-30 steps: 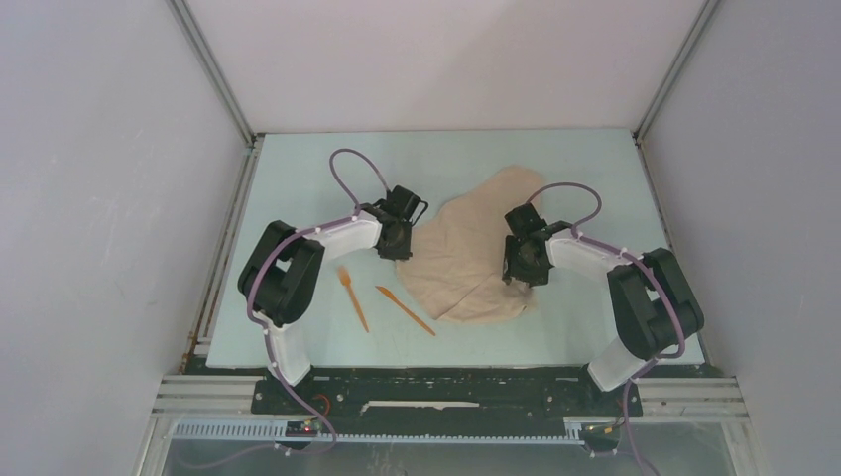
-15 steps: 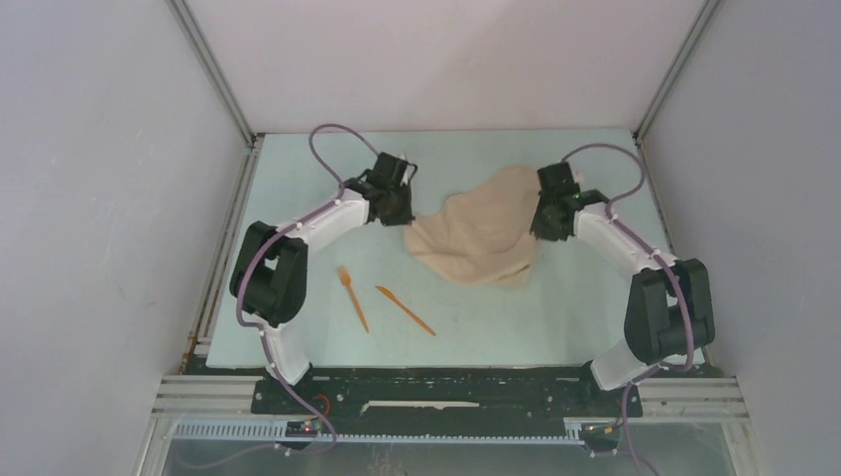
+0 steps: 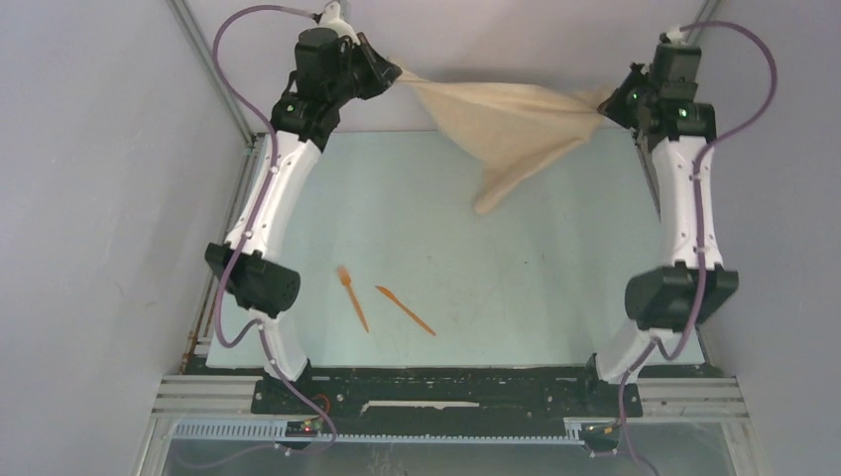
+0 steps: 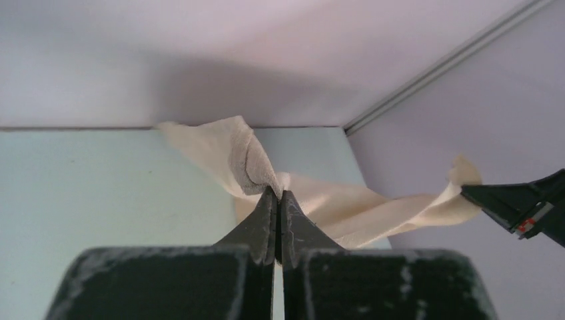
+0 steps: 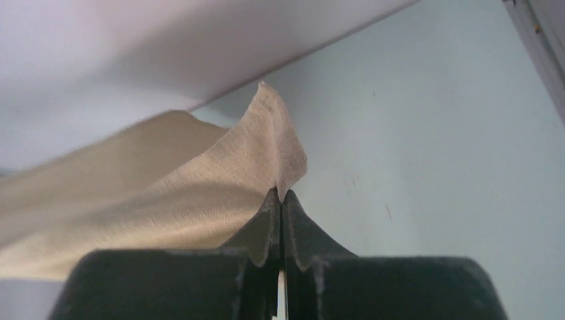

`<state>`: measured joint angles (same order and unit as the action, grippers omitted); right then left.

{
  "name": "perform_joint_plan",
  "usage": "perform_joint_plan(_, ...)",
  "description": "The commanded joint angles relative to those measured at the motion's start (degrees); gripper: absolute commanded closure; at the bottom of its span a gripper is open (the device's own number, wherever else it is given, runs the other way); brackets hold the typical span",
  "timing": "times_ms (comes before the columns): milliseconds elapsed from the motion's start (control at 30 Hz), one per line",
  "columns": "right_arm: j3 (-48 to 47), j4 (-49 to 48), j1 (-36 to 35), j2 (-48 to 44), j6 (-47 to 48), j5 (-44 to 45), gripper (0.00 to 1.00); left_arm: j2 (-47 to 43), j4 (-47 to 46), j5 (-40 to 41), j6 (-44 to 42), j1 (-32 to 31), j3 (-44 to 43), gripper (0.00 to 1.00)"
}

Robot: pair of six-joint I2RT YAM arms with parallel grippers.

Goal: Fold the napkin into a case and place the utensils inside
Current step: Flatten out the crumpled napkin at the center of the board.

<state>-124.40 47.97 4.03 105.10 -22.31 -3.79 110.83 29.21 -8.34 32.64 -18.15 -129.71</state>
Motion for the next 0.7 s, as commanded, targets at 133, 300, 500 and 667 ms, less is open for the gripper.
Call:
perform_joint_plan(133,52.0,-19.4,0.3,-30.1,-6.4,-4.4,0.89,-14.0,-11.3,-3.5,1.9,-0.6,32.5,1.0)
perform_joint_plan(300,83.4,-22.0,-3.8,-44.5,-7.7,-3.6,0.75,-20.9,-19.4,-2.6,4.8,-1.4,60.5,1.0)
perform_joint_plan(500,93.5,-18.3,-6.5,-49.5,-8.6,-15.8,0.58,-25.4,-25.2,-3.3,6.6,-2.4,78.2,1.0)
perform_joint_plan(667,88.2,-19.0,-5.8,-47.6,-11.1,-11.2,0.35,-23.0,-24.8,-0.6,7.0,-3.1,78.9,1.0)
